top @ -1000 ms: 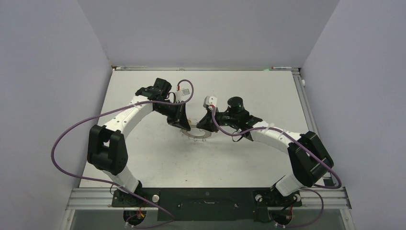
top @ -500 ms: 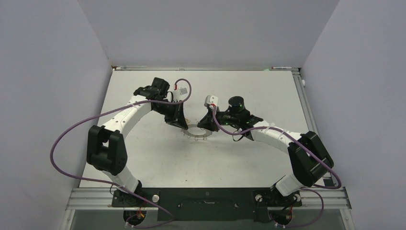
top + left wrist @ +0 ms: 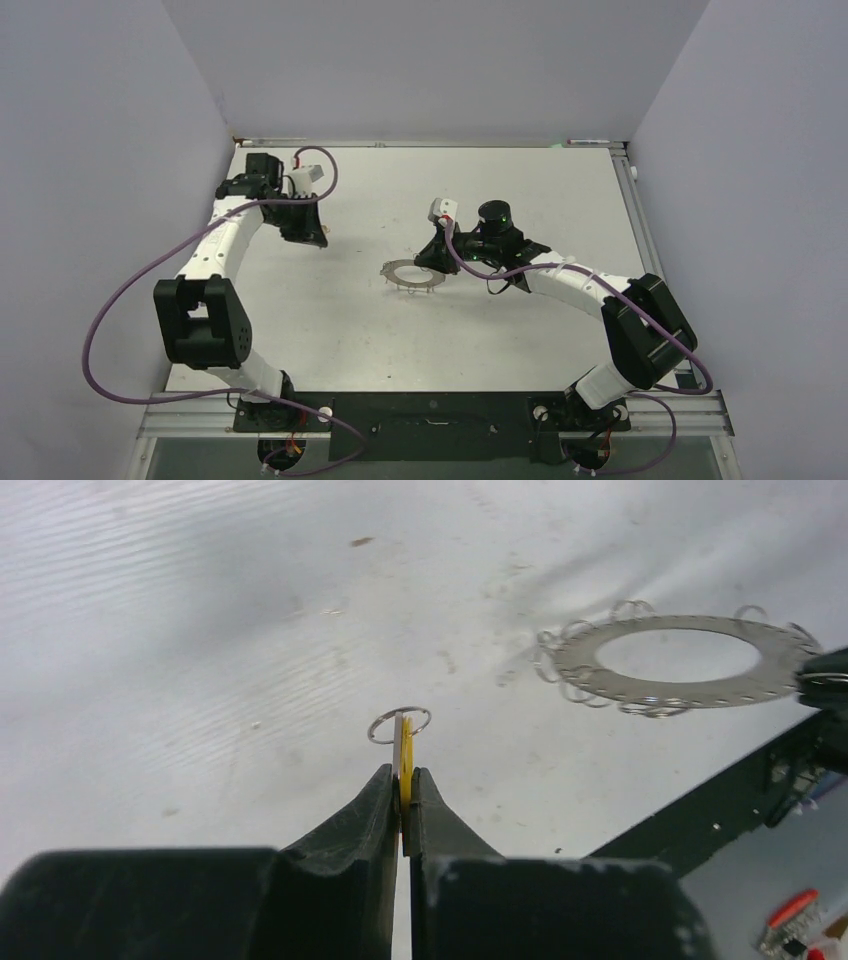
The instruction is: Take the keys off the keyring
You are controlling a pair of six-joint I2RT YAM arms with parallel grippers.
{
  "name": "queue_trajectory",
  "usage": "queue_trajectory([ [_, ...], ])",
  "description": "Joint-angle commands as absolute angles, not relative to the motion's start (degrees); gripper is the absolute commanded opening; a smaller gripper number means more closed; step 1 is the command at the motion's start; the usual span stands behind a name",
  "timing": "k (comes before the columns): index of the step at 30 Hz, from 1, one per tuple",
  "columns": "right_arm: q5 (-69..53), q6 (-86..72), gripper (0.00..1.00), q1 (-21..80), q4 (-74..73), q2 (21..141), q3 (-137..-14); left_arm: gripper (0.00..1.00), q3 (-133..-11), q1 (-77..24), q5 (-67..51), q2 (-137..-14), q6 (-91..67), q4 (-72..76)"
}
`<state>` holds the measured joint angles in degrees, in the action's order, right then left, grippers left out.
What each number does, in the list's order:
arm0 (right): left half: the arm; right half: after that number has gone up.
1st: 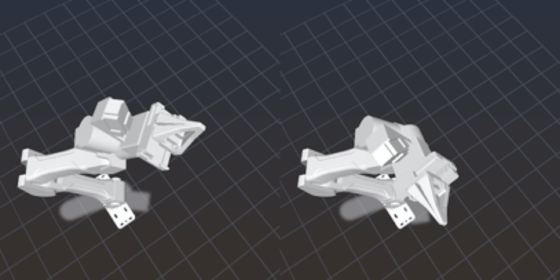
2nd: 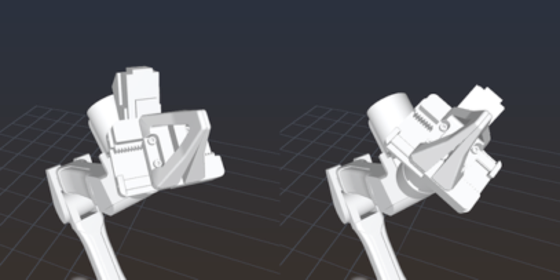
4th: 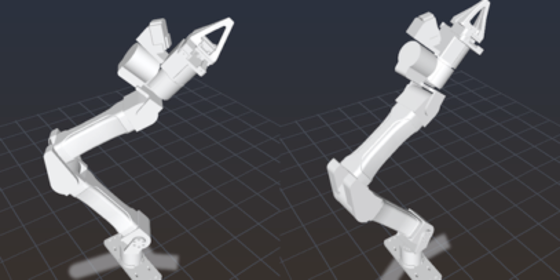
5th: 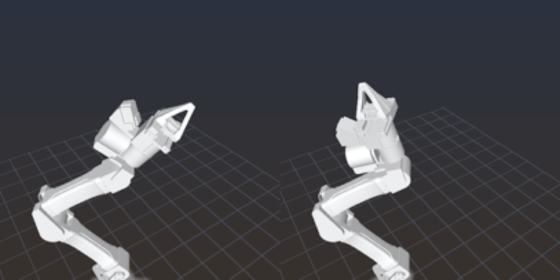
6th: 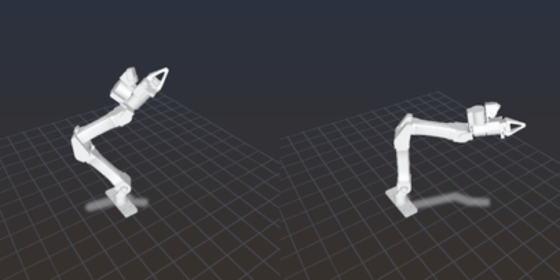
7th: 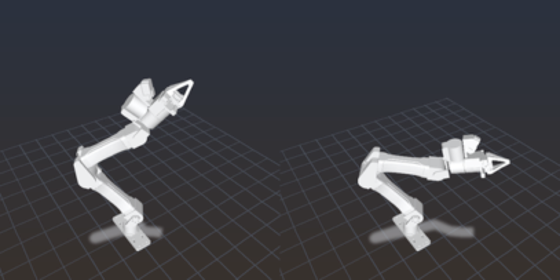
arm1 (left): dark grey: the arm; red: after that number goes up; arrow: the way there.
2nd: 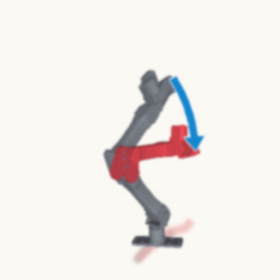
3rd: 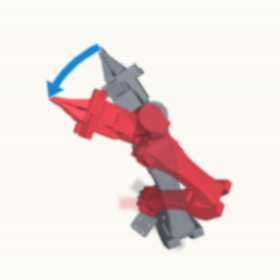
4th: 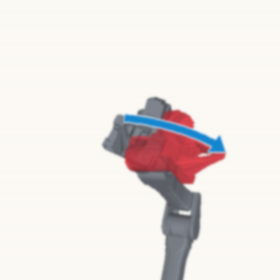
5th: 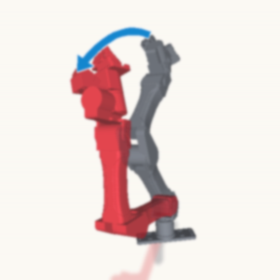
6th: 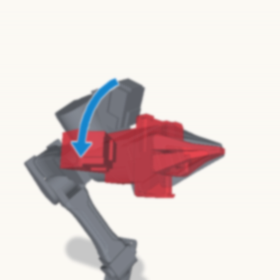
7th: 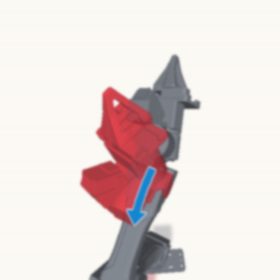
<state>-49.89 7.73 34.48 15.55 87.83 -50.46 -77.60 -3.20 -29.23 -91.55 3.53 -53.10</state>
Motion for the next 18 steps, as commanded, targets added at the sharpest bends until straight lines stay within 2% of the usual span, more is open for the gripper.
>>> queue_trajectory([
  [1,-50.71,7.32,0.05,34.07,18.05,86.55,-52.44,0.00,-77.18,4.26,-23.90,-92.45,11.35,-52.17],
  [8,-50.79,7.08,0.05,33.72,17.93,86.98,-52.82,0.00,-76.95,11.76,-19.35,-98.93,16.62,-52.11],
  [18,-50.73,6.90,0.05,33.49,17.24,87.45,-53.29,0.01,-74.93,13.05,-16.95,-106.18,17.75,-50.56],
])
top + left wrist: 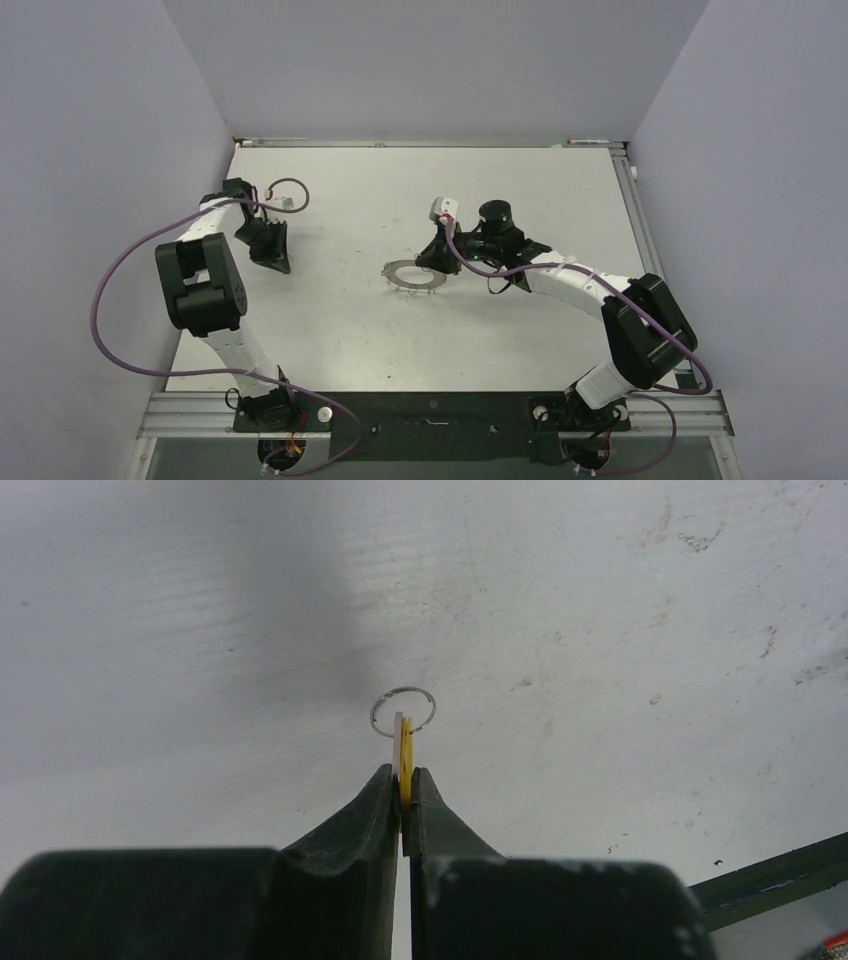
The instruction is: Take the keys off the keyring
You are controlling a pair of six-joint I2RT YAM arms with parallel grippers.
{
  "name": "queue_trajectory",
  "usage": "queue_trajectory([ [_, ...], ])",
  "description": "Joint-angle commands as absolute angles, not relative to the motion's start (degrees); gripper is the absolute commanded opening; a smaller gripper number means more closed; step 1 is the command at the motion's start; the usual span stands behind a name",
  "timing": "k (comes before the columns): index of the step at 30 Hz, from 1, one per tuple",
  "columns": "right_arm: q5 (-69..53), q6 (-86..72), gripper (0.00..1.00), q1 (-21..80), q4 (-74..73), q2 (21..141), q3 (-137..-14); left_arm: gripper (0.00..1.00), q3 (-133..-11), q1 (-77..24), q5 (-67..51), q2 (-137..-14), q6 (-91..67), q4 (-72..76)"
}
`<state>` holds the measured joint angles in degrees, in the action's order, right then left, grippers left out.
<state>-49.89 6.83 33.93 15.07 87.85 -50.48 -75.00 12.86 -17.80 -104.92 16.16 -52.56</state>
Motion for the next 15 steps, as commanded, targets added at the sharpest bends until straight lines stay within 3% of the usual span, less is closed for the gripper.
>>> queue_trajectory([
  [1,-50.79,6.86,0.05,33.42,17.03,87.61,-53.46,0.03,-74.78,13.02,-16.66,-106.63,17.64,-50.43],
  [15,-53.18,3.36,0.05,27.94,16.83,88.68,-57.66,0.33,-73.58,13.18,-15.03,-109.90,16.35,-50.19],
])
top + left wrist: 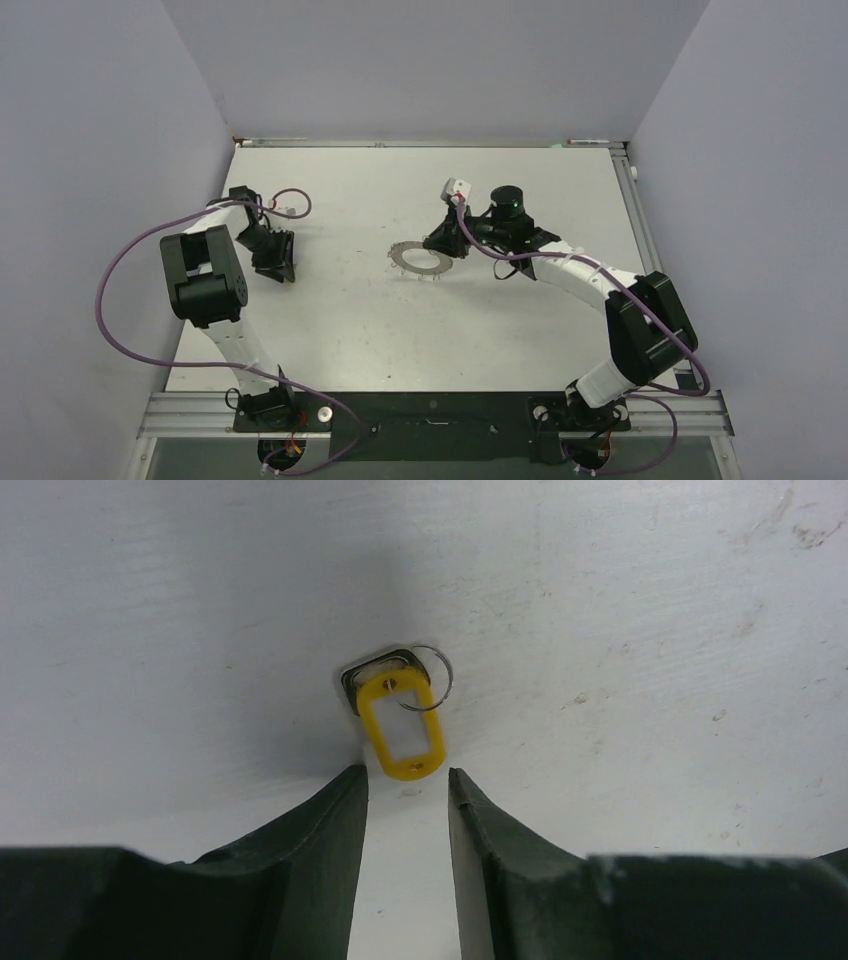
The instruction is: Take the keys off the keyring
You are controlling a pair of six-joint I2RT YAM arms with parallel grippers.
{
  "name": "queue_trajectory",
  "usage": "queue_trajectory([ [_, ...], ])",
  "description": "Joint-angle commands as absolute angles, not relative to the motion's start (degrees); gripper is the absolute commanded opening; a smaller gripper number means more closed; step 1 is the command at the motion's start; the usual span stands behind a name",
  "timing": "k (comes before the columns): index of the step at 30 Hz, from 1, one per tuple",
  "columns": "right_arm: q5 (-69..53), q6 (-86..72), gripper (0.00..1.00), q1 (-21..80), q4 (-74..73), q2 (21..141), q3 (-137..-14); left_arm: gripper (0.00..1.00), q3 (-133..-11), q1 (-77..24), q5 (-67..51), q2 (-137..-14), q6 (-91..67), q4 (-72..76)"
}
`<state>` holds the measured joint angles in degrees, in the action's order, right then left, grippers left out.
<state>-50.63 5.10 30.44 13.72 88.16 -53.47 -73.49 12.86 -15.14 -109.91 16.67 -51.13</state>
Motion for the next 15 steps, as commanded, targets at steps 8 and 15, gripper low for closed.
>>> queue_trajectory([
  [8,-52.55,7.07,0.05,22.35,9.90,89.58,-64.91,0.95,-74.38,13.25,-15.59,-106.46,16.48,-51.70],
  [15,-49.11,13.65,0.05,19.24,0.92,93.67,-71.48,0.96,-75.68,13.27,-18.82,-102.05,15.18,-52.48],
])
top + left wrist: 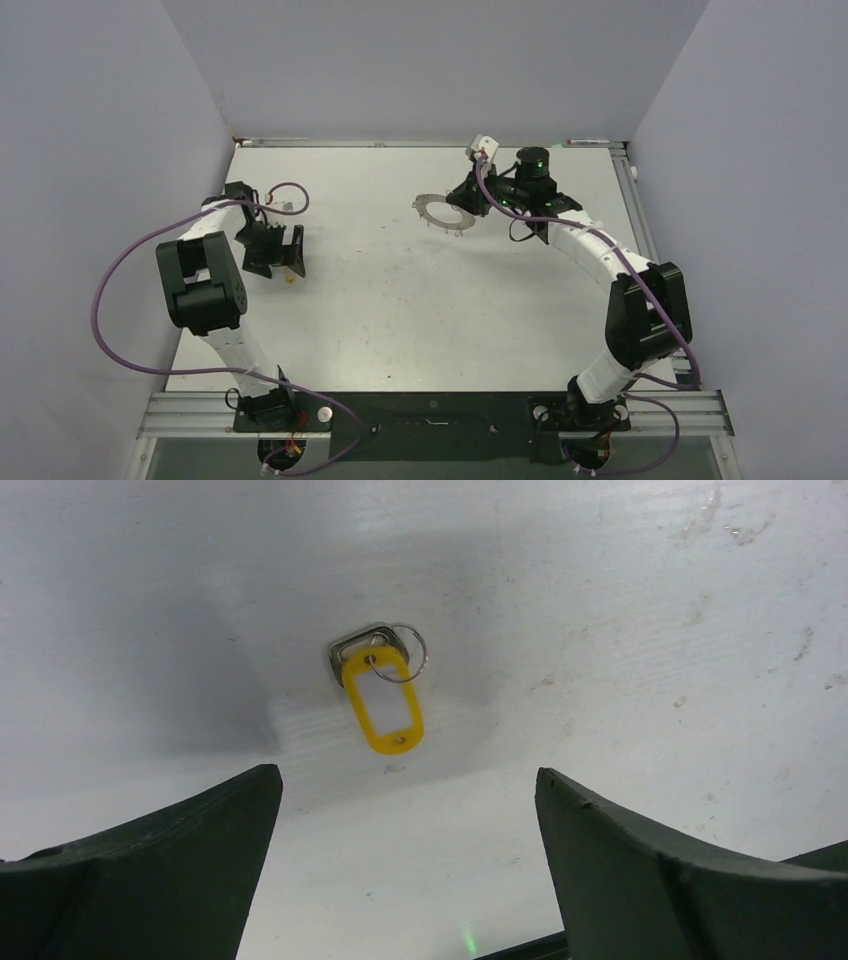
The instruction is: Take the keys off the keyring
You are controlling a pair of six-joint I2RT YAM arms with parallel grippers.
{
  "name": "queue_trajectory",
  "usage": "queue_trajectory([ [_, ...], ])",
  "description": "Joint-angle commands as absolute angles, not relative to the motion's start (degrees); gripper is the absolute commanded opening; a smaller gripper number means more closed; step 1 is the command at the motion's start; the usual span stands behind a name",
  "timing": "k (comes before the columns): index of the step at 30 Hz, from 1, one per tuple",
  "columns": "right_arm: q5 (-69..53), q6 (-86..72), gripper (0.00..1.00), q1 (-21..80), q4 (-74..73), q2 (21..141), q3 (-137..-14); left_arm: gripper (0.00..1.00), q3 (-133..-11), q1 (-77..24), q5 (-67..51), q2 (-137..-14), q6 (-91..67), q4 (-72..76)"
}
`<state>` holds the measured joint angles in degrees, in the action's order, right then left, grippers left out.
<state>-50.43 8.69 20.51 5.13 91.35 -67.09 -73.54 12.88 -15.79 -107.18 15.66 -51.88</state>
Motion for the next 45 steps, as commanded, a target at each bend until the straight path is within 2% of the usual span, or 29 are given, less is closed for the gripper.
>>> queue_trajectory([
  [1,-48.57,14.60,0.05,19.09,0.29,94.28,-72.06,0.96,-75.89,13.28,-19.18,-101.47,15.00,-52.66],
  [11,-43.22,19.95,0.05,20.59,-1.47,99.26,-69.60,0.96,-74.66,12.80,-22.63,-94.22,14.46,-51.77],
  [36,-41.91,12.24,0.05,34.67,3.99,104.04,-57.09,0.96,-72.12,11.20,-29.57,-87.96,12.66,-51.20],
  [41,-43.20,10.85,0.24,35.14,4.09,104.38,-56.29,0.96,-71.16,10.94,-29.82,-87.77,13.32,-51.61],
  [45,-43.89,10.19,0.33,35.11,3.42,104.00,-55.98,0.96,-70.78,10.66,-29.89,-87.72,13.84,-51.90],
])
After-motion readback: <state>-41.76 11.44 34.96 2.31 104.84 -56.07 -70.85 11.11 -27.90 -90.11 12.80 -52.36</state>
